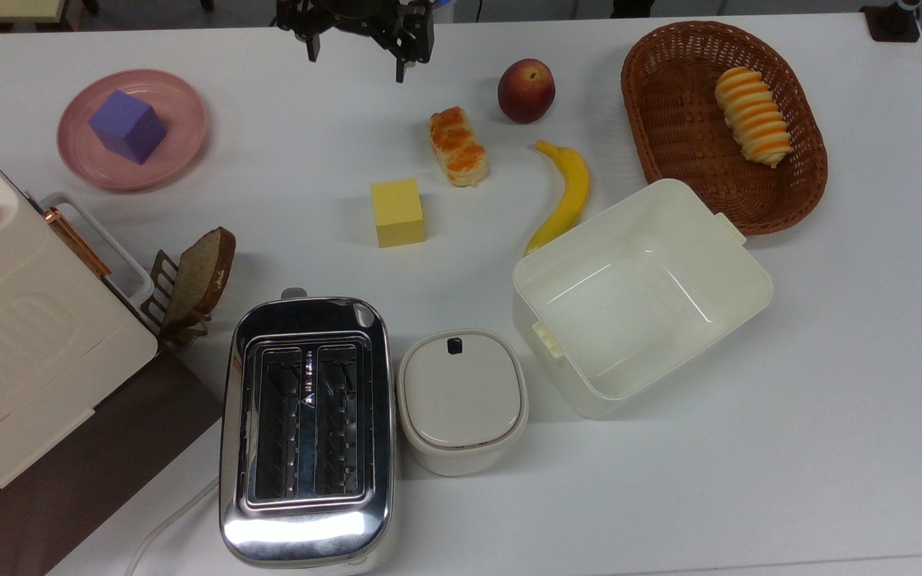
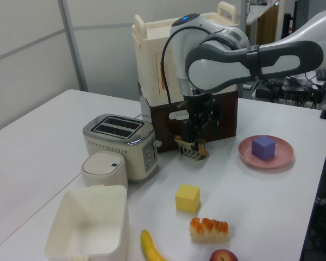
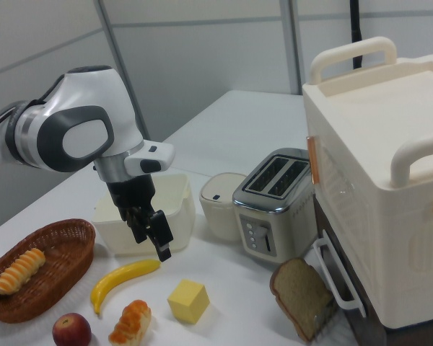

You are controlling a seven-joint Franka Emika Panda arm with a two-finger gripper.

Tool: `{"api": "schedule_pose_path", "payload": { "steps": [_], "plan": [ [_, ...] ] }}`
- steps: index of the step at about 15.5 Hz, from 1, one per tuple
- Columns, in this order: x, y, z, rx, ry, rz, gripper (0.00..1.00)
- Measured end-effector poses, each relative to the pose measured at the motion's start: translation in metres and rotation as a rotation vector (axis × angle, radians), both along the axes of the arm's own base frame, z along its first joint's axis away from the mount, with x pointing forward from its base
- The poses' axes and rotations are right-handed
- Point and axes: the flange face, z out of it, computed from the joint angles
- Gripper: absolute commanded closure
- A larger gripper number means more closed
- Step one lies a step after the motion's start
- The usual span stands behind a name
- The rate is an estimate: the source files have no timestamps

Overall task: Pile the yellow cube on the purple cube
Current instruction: 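Move the open gripper down toward the yellow cube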

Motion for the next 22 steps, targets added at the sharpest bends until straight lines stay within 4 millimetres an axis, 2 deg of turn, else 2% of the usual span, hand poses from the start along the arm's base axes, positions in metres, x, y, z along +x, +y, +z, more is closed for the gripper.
{"api": "schedule_pose_path", "payload": {
  "steps": [6, 14, 19, 22],
  "plan": [
    [0.003, -0.005, 0.013, 0.004, -0.025, -0.013, 0.0],
    [0.005, -0.005, 0.007, 0.004, -0.011, 0.002, 0.0],
    [0.019, -0.002, -0.025, 0.013, 0.037, 0.088, 0.0],
    [0.033, 0.0, -0.064, 0.022, 0.083, 0.162, 0.0]
  ]
}}
